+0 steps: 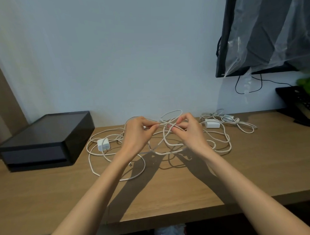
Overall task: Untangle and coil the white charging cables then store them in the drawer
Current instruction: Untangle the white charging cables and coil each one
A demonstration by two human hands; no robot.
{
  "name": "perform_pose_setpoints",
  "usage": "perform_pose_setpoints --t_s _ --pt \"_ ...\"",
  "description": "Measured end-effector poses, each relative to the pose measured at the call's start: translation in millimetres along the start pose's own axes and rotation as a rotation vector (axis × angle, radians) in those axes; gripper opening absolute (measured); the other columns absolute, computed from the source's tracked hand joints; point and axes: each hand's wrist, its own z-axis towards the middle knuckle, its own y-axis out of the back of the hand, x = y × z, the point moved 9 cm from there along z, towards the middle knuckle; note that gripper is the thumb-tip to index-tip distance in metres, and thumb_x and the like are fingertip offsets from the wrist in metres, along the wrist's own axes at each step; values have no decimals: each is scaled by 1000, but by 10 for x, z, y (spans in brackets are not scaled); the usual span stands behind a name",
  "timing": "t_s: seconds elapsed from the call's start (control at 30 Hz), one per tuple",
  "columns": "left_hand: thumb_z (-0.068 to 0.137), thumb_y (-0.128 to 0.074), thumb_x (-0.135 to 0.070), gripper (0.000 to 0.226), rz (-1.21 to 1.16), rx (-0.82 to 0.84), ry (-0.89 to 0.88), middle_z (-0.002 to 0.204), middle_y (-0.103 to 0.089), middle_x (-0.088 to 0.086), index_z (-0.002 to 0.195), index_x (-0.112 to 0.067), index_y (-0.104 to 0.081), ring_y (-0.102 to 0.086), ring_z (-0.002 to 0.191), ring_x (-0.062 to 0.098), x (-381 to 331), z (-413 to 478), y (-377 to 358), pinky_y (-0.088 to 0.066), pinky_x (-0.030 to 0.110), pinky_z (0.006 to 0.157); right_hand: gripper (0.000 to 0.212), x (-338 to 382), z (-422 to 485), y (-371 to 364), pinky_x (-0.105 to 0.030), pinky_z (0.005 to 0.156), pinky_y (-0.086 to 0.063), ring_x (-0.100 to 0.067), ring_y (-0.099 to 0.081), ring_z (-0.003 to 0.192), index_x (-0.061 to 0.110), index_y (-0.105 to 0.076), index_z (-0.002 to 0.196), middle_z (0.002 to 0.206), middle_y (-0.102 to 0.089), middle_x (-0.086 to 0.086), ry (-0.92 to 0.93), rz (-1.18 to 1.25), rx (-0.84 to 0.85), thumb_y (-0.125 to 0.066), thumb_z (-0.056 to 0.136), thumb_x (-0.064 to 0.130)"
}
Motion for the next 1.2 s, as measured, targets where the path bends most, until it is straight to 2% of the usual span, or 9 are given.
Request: perform_pose_setpoints --t_s 0.07,0.2,0.37,0.5,0.63,0.8,0.93,1.03,1.2 --pt "82 -71 -25 13 6 2 -9 76 -64 -10 93 -21 -77 -55 69 -2 -24 -23 -14 -34 5 62 27 -26 -27 -26 -20 68 -50 -7 -70 81 19 -48 89 87 -74 2 -39 58 8 -74 83 17" --pt "81 -71 -29 14 38 29 -41 76 -64 -3 94 -27 -76 -58 73 12 -34 -46 -45 -41 26 63 27 -93 -80 -28 -24 76 -52 -9 -71 84 17 -46 92 86 -74 0 -105 181 9 -72 84 12" --pt "82 -72 -28 15 44 75 -102 71 -58 -5 96 -30 -75 -55 69 14 -73 -67 -79 -42 32 59 29 -186 -86 -52 -32 88 -51 -17 -71 88 19 -46 93 86 -75 -8 -161 283 7 -73 83 12" --pt "82 -71 -26 16 102 94 -203 71 -53 -8 98 -28 -75 -51 68 13 -168 -108 -82 -39 30 58 34 -169 -110 -45 -20 64 -44 -3 -64 60 19 -46 92 86 -74 -13 -188 329 -32 -77 79 15" --pt "81 -72 -27 18 156 109 -269 69 -46 -15 99 -27 -75 -45 65 7 -221 -149 -67 -33 24 57 36 -173 -124 -20 -19 62 -42 -2 -61 56 19 -46 88 79 -73 -11 -212 307 -92 -80 76 17" --pt "85 -65 -41 23 55 185 -41 80 -69 -14 99 -26 -74 -56 68 -7 -54 -138 -108 -38 7 59 36 -72 -94 38 -22 71 -53 -14 -72 75 14 -46 86 75 -73 -5 -165 256 -145 -80 75 11" --pt "72 -71 -56 47 -5 324 85 96 -70 -12 106 -23 -68 -61 82 -5 23 -148 -267 -48 14 72 34 31 -33 -2 -39 76 -56 -21 -73 73 13 -45 82 77 -73 -12 -117 181 -89 -78 76 8" --pt "67 -79 -46 45 -8 336 91 91 -72 -10 106 -24 -70 -64 81 0 38 -107 -306 -52 23 75 33 50 -12 -37 -51 83 -55 -20 -73 76 14 -45 81 80 -74 -11 -103 180 -63 -76 76 10" --pt "74 -78 -20 32 -209 320 204 77 -72 -6 104 -18 -68 -65 72 7 153 -116 -312 -47 24 66 27 127 30 -7 -42 82 -55 -14 -72 77 19 -46 80 77 -75 -1 -59 32 -42 -71 79 9"
